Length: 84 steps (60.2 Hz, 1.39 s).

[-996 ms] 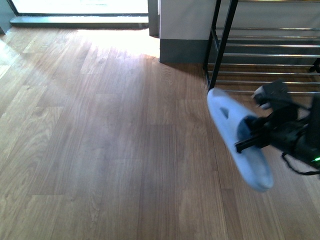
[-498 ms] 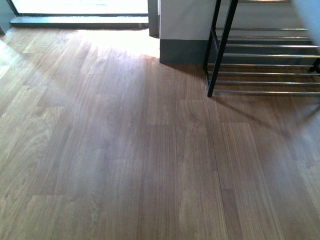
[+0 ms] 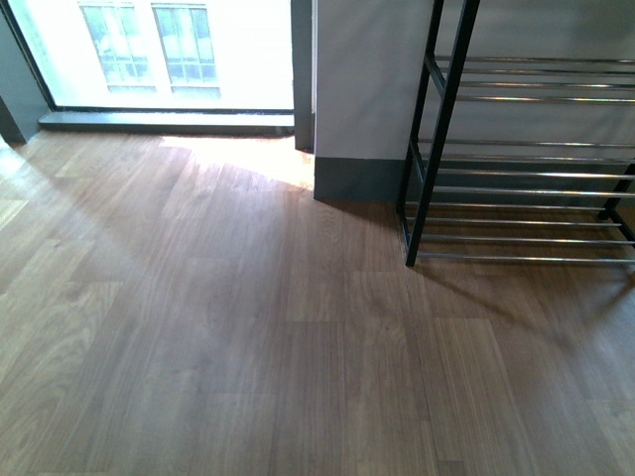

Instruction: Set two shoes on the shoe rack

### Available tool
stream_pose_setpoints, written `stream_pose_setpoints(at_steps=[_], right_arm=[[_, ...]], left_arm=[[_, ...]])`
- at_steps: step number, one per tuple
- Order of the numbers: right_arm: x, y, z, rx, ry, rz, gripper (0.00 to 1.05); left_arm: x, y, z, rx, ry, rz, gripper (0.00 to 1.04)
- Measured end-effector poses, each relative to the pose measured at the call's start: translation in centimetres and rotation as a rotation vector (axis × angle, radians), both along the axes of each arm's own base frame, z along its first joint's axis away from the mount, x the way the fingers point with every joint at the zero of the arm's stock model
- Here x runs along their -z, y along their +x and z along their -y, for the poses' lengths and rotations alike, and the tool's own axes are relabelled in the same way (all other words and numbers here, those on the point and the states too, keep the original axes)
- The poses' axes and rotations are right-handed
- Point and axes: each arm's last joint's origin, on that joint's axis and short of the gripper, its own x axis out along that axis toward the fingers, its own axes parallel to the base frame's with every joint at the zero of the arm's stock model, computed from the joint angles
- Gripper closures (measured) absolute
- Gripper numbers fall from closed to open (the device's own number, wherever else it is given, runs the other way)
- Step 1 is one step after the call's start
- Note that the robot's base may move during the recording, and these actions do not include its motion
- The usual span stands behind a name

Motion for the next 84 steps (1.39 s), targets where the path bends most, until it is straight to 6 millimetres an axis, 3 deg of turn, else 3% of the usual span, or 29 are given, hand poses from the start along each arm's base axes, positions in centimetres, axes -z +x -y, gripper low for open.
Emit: stream_pose_setpoints(at_steps=[84], right_arm=[[0.05,0.03,0.03,0.005,0.003,-0.004,1.03]], left_arm=[[0.01,0.01,0.03,0.004,-0.001,-0.002,1.03]])
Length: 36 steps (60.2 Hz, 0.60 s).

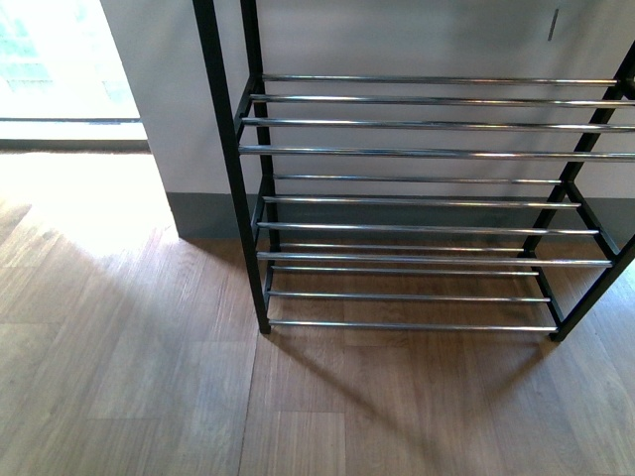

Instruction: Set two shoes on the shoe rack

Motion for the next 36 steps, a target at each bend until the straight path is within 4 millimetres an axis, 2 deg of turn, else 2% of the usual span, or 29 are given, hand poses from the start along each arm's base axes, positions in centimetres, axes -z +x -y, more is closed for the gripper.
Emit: stream_pose_setpoints(at_steps=[36], right_arm=[[0.09,-0.01,0.0,0.0,0.0,-0.003,1.03]], left_arm=[[0.03,-0.01,-0.01,0.0,0.001,-0.001,1.03]])
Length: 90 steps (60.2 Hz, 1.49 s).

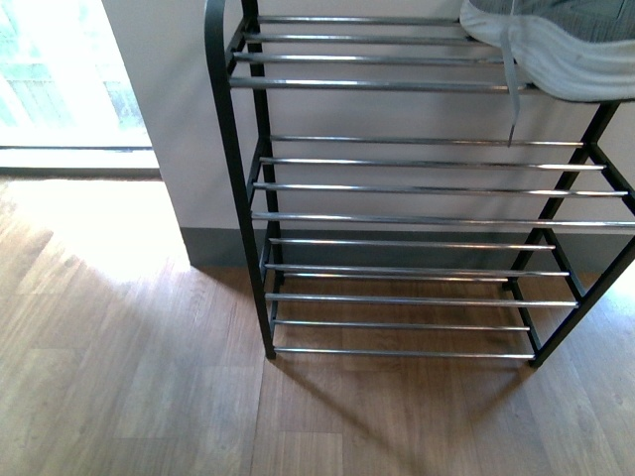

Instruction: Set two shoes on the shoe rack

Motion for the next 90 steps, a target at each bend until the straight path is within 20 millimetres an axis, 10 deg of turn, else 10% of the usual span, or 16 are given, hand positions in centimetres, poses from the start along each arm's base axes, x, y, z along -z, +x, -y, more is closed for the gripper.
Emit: stream_pose_setpoints(at_steps=[90], right_arm=[[-0.05,-0.01,0.02,0.004,0.0,0.002,1.03]], left_arm=[[0.0,0.0,0.01,0.001,0.0,0.0,1.03]])
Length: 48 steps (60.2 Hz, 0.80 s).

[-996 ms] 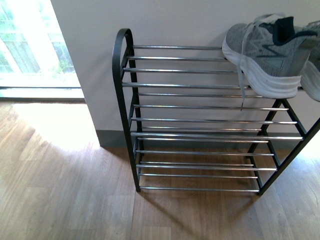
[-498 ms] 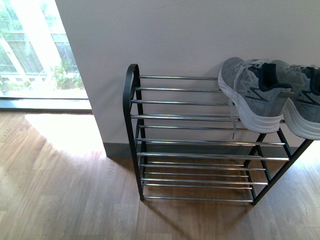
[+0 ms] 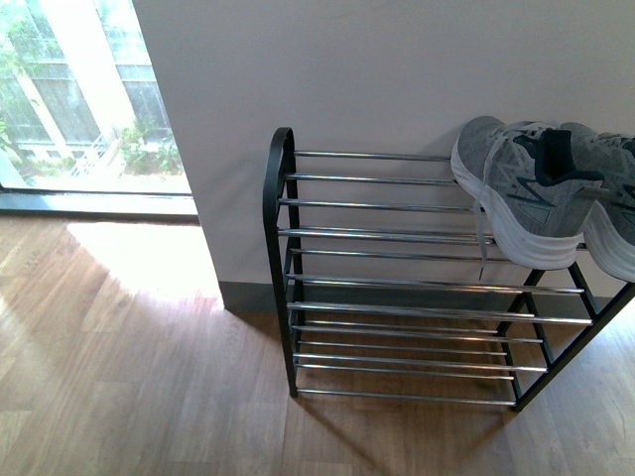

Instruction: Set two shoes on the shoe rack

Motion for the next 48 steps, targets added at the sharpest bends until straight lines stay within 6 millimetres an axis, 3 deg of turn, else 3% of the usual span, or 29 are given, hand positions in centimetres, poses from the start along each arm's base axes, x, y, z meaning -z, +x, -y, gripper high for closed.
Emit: stream_pose_setpoints(at_steps=[28,38,48], right_arm=[[-0.2,0.2,-0.2,0.024,0.022,-0.048,1.03],[-2.7,3.1,-1.8,0.056,0.077,-0.057,1.03],[-4.9,8.4,-4.7,0.045,0.102,-0.036,1.03]], left_arm=[[0.0,0.0,0.0,-0.005,0.001,0.002,1.03],[0.0,0.0,0.0,-0.002,0.0,0.001,1.03],[0.0,0.0,0.0,-0.002,0.0,0.001,1.03]])
